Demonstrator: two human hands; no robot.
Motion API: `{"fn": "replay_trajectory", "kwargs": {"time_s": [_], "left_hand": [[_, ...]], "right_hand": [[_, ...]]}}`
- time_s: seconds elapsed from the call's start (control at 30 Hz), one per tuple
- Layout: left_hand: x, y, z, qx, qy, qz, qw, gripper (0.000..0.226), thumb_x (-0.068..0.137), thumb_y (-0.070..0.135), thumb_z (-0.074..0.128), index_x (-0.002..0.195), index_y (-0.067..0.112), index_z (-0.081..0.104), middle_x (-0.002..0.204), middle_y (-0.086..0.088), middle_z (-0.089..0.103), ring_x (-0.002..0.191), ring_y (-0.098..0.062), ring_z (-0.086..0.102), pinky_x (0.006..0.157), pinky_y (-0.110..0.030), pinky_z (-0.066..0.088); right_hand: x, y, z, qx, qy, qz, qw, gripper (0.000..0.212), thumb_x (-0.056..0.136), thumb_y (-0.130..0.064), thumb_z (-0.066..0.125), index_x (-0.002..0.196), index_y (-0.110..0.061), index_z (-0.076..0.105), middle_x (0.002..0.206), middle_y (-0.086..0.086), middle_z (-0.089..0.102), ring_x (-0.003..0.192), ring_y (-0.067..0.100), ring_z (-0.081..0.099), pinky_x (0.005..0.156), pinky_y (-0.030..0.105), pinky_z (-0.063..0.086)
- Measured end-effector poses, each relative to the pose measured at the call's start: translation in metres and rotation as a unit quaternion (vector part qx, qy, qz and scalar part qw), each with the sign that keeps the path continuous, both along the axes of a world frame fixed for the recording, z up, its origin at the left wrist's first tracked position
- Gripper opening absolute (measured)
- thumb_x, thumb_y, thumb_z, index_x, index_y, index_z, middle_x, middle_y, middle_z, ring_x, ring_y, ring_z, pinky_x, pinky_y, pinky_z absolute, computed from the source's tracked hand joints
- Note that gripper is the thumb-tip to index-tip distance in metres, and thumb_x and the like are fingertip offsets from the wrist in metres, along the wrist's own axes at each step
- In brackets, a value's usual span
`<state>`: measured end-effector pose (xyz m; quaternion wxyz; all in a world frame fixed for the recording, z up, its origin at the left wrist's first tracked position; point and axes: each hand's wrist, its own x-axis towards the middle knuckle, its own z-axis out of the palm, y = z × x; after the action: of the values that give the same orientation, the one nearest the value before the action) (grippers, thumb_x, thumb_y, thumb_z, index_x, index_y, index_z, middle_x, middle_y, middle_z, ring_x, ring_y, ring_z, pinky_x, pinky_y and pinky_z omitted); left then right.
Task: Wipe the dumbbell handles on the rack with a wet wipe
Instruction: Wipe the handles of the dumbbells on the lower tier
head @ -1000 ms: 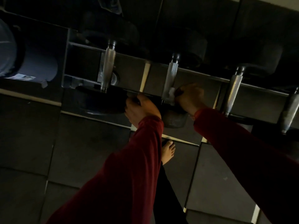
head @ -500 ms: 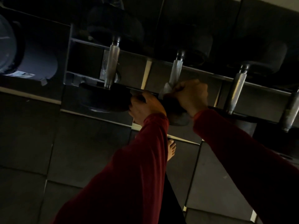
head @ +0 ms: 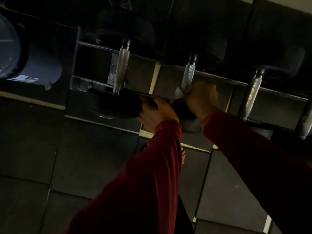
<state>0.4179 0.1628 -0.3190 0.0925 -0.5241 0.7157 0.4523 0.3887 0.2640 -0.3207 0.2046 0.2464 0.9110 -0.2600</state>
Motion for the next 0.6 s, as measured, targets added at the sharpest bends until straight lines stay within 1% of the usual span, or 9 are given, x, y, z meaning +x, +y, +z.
{"fn": "replay_trajectory", "kwargs": {"time_s": [0.07,0.1,0.17,0.2,0.27,0.33,0.43,0.5,0.6], "left_hand": [[0.0,0.0,-0.001,0.0,0.001,-0.002,1.0,0.044,0.089,0.042,0.046,0.121,0.016,0.06,0.12,-0.008,0.058,0.113,-0.025,0.048,0.101,-0.043,0.038],[0.0,0.0,0.0,-0.001,0.0,-0.004,1.0,0.045,0.09,0.042,0.046,0.123,0.015,0.06,0.121,-0.009,0.058,0.114,-0.026,0.047,0.101,-0.043,0.038],[0.0,0.0,0.001,-0.003,-0.002,-0.006,1.0,0.044,0.091,0.04,0.047,0.124,0.014,0.06,0.123,-0.01,0.058,0.115,-0.027,0.047,0.1,-0.04,0.037],[0.0,0.0,0.001,-0.003,-0.001,-0.007,1.0,0.042,0.091,0.039,0.047,0.123,0.013,0.06,0.122,-0.01,0.058,0.115,-0.027,0.047,0.099,-0.038,0.037],[0.001,0.001,0.0,-0.002,0.003,-0.007,1.0,0.043,0.09,0.04,0.047,0.122,0.014,0.06,0.122,-0.01,0.059,0.114,-0.027,0.048,0.099,-0.039,0.037],[0.001,0.001,-0.001,-0.002,0.008,-0.007,1.0,0.046,0.088,0.042,0.045,0.122,0.015,0.06,0.122,-0.01,0.058,0.115,-0.028,0.048,0.1,-0.042,0.037],[0.002,0.002,-0.001,-0.005,0.015,-0.01,1.0,0.049,0.087,0.043,0.042,0.123,0.015,0.059,0.123,-0.011,0.058,0.115,-0.028,0.048,0.1,-0.041,0.037],[0.003,0.002,-0.001,-0.003,0.019,-0.007,1.0,0.051,0.086,0.045,0.04,0.123,0.016,0.059,0.123,-0.01,0.058,0.115,-0.027,0.047,0.1,-0.041,0.037],[0.003,0.001,-0.004,-0.009,0.017,-0.012,1.0,0.056,0.085,0.046,0.041,0.132,0.018,0.056,0.125,-0.01,0.057,0.116,-0.028,0.046,0.1,-0.041,0.036]], "right_hand": [[-0.005,-0.014,-0.007,0.053,0.034,0.03,0.998,0.032,0.088,-0.044,0.069,0.1,-0.014,0.069,0.1,0.008,0.07,0.089,0.024,0.07,0.072,0.034,0.06],[-0.007,-0.018,-0.008,0.06,0.042,0.042,0.996,0.031,0.089,-0.04,0.068,0.102,-0.013,0.069,0.102,0.011,0.07,0.091,0.027,0.07,0.073,0.036,0.061],[-0.005,-0.012,-0.005,0.044,0.038,0.052,0.997,0.027,0.088,-0.038,0.07,0.099,-0.014,0.071,0.101,0.007,0.07,0.091,0.024,0.07,0.069,0.026,0.056],[-0.002,-0.005,-0.002,0.025,0.029,0.044,0.998,0.024,0.086,-0.04,0.072,0.095,-0.017,0.071,0.096,0.002,0.069,0.087,0.018,0.069,0.064,0.019,0.049],[0.005,0.01,0.003,-0.036,0.017,-0.003,0.999,0.021,0.08,-0.043,0.077,0.082,-0.023,0.07,0.084,-0.008,0.066,0.077,0.005,0.064,0.055,0.01,0.041],[0.012,0.019,0.005,-0.072,0.036,-0.019,0.997,0.021,0.076,-0.04,0.08,0.075,-0.022,0.07,0.076,-0.01,0.065,0.072,0.002,0.063,0.053,0.009,0.043],[0.017,0.018,0.002,-0.072,0.098,-0.017,0.992,0.02,0.073,-0.036,0.083,0.073,-0.022,0.069,0.072,-0.014,0.064,0.07,-0.001,0.063,0.056,0.004,0.043],[0.014,0.011,0.001,-0.091,0.156,-0.066,0.981,0.021,0.071,-0.031,0.086,0.071,-0.023,0.067,0.069,-0.015,0.063,0.063,-0.004,0.062,0.058,0.004,0.046],[-0.007,0.006,-0.003,-0.072,0.247,-0.162,0.953,0.025,0.069,-0.03,0.088,0.067,-0.02,0.065,0.064,-0.012,0.063,0.056,-0.001,0.061,0.055,0.014,0.051]]}}
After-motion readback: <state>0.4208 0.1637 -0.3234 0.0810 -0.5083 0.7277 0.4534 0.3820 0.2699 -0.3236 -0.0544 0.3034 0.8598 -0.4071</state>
